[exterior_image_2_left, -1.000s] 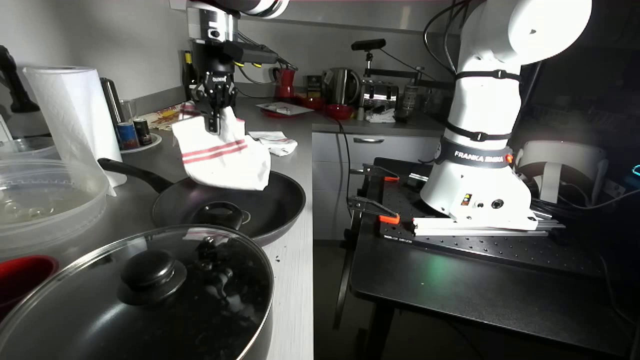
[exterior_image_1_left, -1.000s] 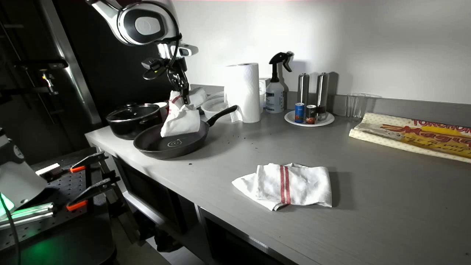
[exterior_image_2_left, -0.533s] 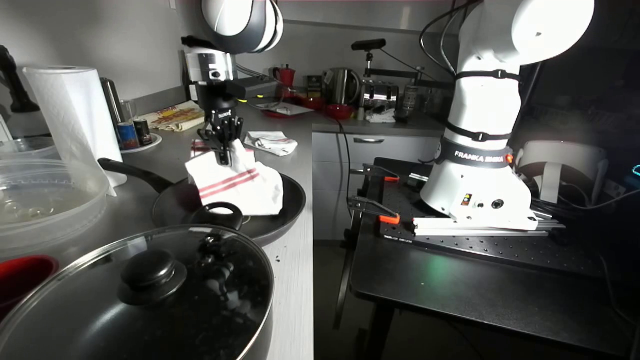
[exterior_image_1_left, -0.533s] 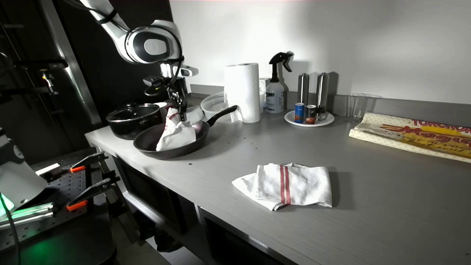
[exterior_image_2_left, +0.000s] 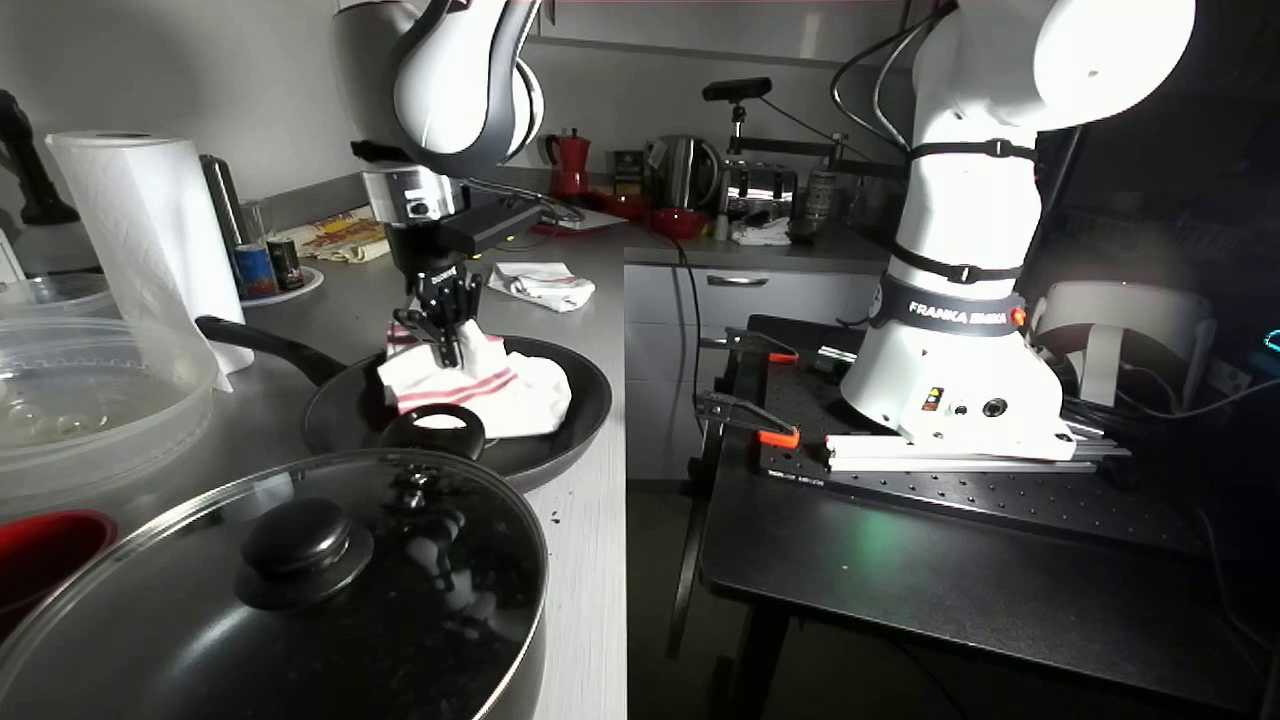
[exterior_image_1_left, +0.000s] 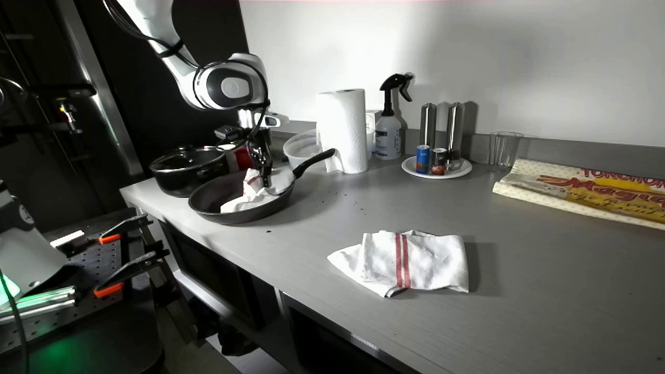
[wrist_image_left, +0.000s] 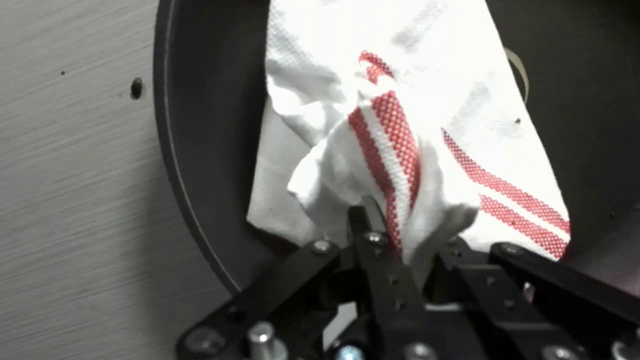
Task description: Use the towel to wipe the pan
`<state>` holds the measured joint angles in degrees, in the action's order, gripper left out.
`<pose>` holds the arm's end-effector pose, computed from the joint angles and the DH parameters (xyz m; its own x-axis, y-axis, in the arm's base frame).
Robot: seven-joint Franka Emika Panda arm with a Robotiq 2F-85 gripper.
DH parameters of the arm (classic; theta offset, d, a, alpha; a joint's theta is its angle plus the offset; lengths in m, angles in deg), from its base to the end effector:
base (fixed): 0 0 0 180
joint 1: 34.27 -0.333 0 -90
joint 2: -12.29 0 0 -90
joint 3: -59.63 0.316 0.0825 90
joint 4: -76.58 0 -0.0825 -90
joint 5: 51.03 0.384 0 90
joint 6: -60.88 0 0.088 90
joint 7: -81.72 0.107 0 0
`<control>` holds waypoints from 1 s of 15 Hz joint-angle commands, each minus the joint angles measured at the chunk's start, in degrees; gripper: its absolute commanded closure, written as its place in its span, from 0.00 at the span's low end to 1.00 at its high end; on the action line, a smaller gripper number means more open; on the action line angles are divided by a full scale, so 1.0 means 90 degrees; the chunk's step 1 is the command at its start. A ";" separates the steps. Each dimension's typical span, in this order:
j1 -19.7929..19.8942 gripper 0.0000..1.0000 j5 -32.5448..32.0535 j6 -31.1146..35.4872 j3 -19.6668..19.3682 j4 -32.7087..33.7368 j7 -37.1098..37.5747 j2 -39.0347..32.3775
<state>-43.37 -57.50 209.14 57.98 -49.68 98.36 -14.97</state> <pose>0.5361 0.0716 0.1546 0.9954 -0.0620 -0.0730 -0.0555 -0.9946 0.0880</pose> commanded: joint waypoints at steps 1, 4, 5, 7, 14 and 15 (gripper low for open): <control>-0.0289 0.97 -0.0261 0.0145 -0.0303 0.0332 0.0393 -0.0417; -0.0359 0.97 -0.0227 0.0094 -0.0380 0.0537 0.0424 -0.0726; -0.0376 0.97 -0.0213 0.0072 -0.0393 0.0595 0.0410 -0.0809; -0.0405 0.97 -0.0185 0.0055 -0.0405 0.0690 0.0380 -0.0941; -0.0554 0.97 -0.0230 0.0007 -0.0163 0.0483 0.0092 -0.0825; -0.0650 0.97 -0.0297 0.0016 -0.0144 0.0414 0.0085 -0.0783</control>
<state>-46.92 -58.37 209.03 56.11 -44.68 99.38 -22.04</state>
